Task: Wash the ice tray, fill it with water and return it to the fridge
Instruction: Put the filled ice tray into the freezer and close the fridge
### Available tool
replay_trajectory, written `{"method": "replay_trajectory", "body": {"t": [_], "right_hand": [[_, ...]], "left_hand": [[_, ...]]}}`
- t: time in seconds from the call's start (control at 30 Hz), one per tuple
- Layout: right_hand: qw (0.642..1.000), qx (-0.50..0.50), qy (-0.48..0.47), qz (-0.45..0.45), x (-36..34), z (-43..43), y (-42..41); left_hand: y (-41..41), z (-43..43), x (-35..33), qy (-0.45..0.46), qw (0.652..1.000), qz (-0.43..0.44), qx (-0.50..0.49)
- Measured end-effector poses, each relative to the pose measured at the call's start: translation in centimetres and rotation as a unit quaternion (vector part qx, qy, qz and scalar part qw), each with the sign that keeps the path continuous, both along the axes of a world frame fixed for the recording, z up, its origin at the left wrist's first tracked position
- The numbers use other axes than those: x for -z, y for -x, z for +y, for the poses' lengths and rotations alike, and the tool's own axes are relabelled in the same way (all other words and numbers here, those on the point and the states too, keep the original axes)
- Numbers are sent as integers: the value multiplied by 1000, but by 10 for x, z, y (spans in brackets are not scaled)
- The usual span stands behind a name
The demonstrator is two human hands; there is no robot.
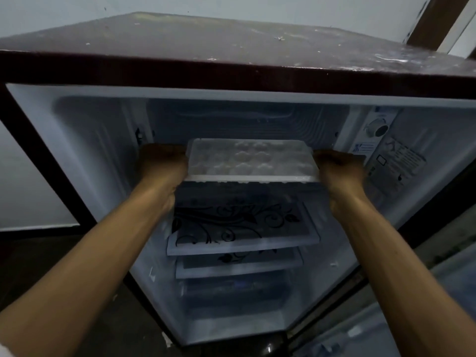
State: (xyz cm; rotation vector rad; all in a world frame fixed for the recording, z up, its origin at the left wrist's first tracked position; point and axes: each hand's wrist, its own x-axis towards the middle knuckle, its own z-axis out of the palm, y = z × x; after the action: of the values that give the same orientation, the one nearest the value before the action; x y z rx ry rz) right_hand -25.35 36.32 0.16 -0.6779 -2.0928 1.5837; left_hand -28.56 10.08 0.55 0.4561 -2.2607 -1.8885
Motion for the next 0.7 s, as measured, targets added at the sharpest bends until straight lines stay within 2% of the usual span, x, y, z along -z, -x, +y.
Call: {"method": "replay_trajectory", "body": {"t": [0.4, 0.57, 0.7], "right_hand": [[999, 20, -46, -9, 13, -2, 41], [995, 31, -90, -30, 9, -1, 58], [994, 40, -98, -19, 5, -3, 68]], "left_hand": [[52, 8, 13, 26, 999, 16, -34], [69, 10, 10, -35, 999, 18, -10], [81, 14, 8, -46, 999, -8, 13]]}}
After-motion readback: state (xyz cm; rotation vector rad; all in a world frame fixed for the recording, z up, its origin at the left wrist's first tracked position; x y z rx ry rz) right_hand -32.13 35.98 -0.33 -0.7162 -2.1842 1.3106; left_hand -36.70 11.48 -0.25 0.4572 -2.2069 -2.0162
